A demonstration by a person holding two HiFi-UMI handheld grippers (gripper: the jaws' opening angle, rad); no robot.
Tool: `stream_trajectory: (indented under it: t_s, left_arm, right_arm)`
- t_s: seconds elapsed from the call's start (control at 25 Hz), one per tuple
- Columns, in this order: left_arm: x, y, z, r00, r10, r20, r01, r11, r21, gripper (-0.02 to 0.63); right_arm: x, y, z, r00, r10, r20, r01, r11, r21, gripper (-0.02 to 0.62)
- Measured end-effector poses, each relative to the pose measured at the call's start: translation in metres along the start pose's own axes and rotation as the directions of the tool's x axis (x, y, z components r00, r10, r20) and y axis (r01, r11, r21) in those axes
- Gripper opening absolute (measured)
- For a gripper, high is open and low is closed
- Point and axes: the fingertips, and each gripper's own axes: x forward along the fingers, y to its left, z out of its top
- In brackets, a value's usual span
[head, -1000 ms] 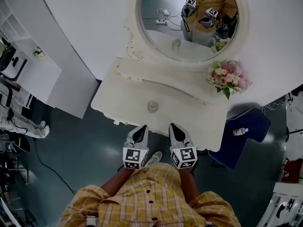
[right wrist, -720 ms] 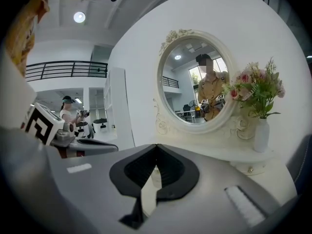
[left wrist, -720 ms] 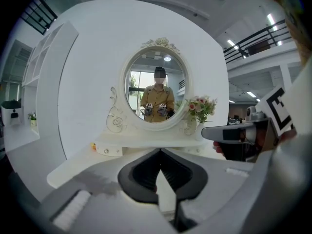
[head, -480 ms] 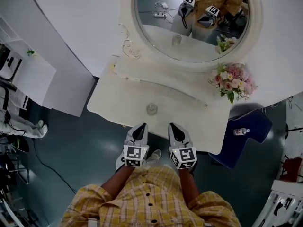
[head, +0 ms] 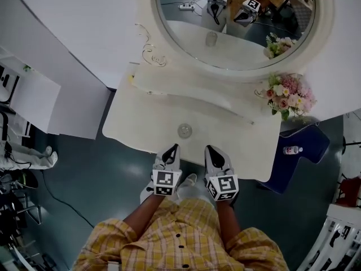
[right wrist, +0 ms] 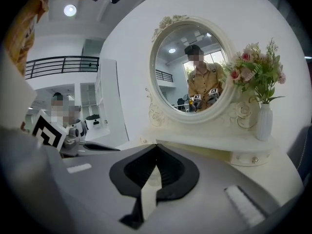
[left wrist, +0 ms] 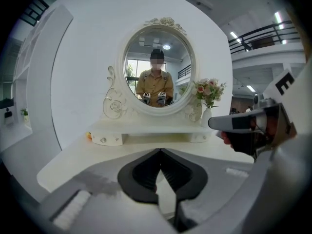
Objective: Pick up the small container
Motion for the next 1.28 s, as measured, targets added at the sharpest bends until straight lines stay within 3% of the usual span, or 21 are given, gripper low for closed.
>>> stream_trajectory:
  t_s: [0.12, 0.56, 0.92, 1.28]
  left_arm:
    - [0.014, 0.0, -0.012, 0.999, -0.034, -0.028, 0.034, 0.999, 0.002, 0.02]
    - [0.06, 0.008, -0.044, 0.995, -0.034, -0.099, 0.036, 0.999, 0.024, 0.253]
    - [0.093, 0.007, -0.068, 0.989, -0.039, -0.145, 0.042, 0.999, 0.015, 0.337]
    - [0.12, 0.009, -0.085, 0.984, -0.03, -0.174, 0.031, 1.0, 0.004, 0.362]
  right_arm:
    - [0.004, -0.005, -0.005, 1.0, -0.015, -0.009, 0.015, 1.0, 0.012, 0.003]
    - [0.015, -0.013, -0.019, 0.999, -0.027, -0.025, 0.027, 1.0, 0.014, 0.003]
    - [0.013, -0.016, -0.029, 0.998, -0.03, -0.047, 0.031, 0.999, 0.016, 0.003]
    - [0.008, -0.017, -0.033, 0.998, -0.029, -0.051, 0.03, 1.0, 0.01, 0.003]
